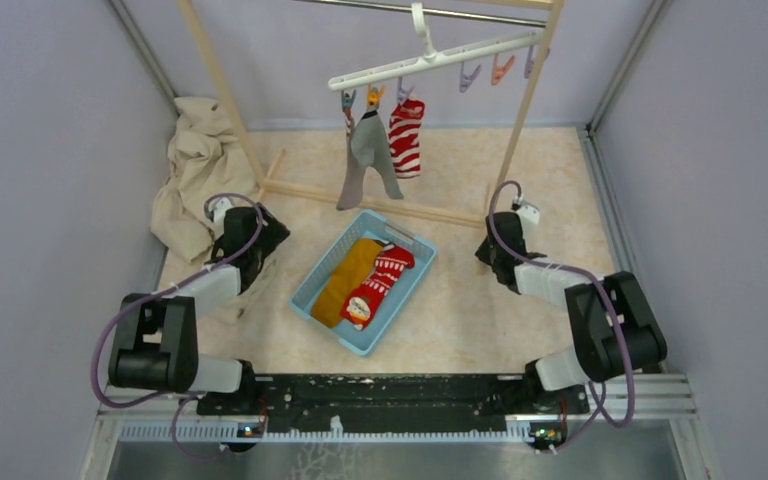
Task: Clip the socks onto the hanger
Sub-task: Move the clothesline to the center of the board.
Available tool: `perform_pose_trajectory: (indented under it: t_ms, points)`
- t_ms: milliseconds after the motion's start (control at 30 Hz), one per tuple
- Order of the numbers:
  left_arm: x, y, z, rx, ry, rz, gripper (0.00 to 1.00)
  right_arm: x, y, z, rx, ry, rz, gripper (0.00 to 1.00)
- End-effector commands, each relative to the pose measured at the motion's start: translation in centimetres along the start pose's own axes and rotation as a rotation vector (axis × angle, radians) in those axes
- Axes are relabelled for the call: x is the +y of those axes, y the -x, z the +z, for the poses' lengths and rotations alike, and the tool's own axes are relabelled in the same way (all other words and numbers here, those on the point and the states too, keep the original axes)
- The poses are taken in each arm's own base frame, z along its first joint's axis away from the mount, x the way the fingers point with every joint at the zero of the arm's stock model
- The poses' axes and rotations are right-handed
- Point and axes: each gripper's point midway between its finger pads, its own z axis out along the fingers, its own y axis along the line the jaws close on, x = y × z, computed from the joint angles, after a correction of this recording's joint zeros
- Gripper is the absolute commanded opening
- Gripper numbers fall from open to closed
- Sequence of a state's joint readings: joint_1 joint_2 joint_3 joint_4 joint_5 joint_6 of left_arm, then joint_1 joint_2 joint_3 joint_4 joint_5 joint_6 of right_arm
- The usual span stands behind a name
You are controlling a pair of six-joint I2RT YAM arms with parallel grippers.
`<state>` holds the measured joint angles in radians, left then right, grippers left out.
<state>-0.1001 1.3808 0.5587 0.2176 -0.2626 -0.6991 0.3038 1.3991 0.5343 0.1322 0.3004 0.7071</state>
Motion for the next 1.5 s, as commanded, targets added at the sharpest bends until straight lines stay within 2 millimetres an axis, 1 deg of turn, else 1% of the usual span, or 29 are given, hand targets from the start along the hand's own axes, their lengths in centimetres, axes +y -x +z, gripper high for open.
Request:
perform_pose_trajectory:
  t_ms: [0, 100, 267, 333, 367, 500, 567, 633, 700, 733, 800, 833, 867, 900, 967, 1067, 1167, 1200, 1267, 1367, 1467]
  points:
    - [-1.1, 0.3, -0.1, 0.003, -0.040, -0.016, 0.96, -0.1, 3.4, 2.4, -0.056, -0.073, -0.005, 0.18]
    - [-1.2, 0.3, -0.2, -0.002, -0.054, -0.027, 0.96, 0.6, 4.8, 3.9, -0.074, -0.083, -0.014, 0.18]
    - [-2.1, -0.3, 0.2, 0.025, -0.090, -0.055, 0.96, 1.6, 6.9, 6.1, -0.095, -0.084, -0.024, 0.18]
    - [-2.7, -0.2, 0.3, 0.035, -0.105, -0.057, 0.98, 2.5, 7.6, 6.4, -0.098, -0.067, -0.033, 0.21]
    - [-3.1, 0.1, 0.2, 0.033, -0.117, -0.056, 0.98, 2.9, 7.9, 6.3, -0.102, -0.052, -0.035, 0.25]
    - [-4.6, 2.8, 0.0, -0.037, -0.129, -0.058, 0.98, 4.1, 9.3, 5.0, -0.147, 0.009, -0.037, 0.46]
    - [-5.3, 4.5, 0.1, -0.087, -0.124, -0.026, 0.98, 4.5, 9.9, 4.0, -0.166, 0.035, -0.046, 0.51]
    - [-5.6, 6.2, 0.3, -0.151, -0.108, 0.067, 0.98, 4.7, 10.5, 3.0, -0.183, 0.055, -0.048, 0.53]
    - [-5.6, 7.8, 0.8, -0.215, -0.082, 0.160, 0.96, 4.8, 10.9, 1.8, -0.198, 0.078, -0.050, 0.54]
    - [-6.0, 8.6, 1.1, -0.244, -0.088, 0.216, 0.95, 4.9, 11.0, 1.1, -0.203, 0.093, -0.050, 0.54]
    - [-6.8, 9.7, 2.0, -0.287, -0.103, 0.335, 0.94, 5.0, 11.4, -0.4, -0.223, 0.124, -0.047, 0.54]
    - [-7.0, 10.0, 2.7, -0.293, -0.096, 0.396, 0.95, 5.1, 11.5, -1.1, -0.232, 0.138, -0.043, 0.54]
    - [-6.9, 10.1, 3.5, -0.290, -0.069, 0.439, 0.96, 5.1, 11.5, -1.7, -0.238, 0.154, -0.039, 0.54]
    - [-6.8, 10.2, 4.2, -0.282, -0.053, 0.479, 0.93, 5.2, 11.4, -2.2, -0.241, 0.170, -0.037, 0.54]
    - [-7.5, 9.5, 5.2, -0.254, -0.089, 0.588, 0.83, 5.4, 11.3, -3.2, -0.243, 0.205, -0.035, 0.54]
    - [-7.6, 8.7, 6.1, -0.236, -0.104, 0.621, 0.82, 5.5, 10.9, -4.3, -0.243, 0.239, -0.037, 0.53]
    - [-7.2, 8.0, 7.2, -0.196, -0.081, 0.626, 0.80, 5.3, 10.7, -4.7, -0.247, 0.249, -0.037, 0.53]
    - [-6.9, 7.6, 7.4, -0.173, -0.066, 0.620, 0.79, 5.3, 10.6, -4.7, -0.245, 0.248, -0.037, 0.53]
    - [-5.7, 7.4, 7.8, -0.149, 0.001, 0.599, 0.79, 5.2, 10.4, -4.5, -0.240, 0.247, -0.038, 0.53]
    - [-4.1, 7.4, 8.4, -0.136, 0.091, 0.611, 0.78, 5.2, 10.0, -4.3, -0.226, 0.252, -0.035, 0.53]
    - [-3.1, 6.0, 9.3, -0.059, 0.136, 0.623, 0.76, 5.1, 9.6, -4.2, -0.222, 0.254, -0.030, 0.53]
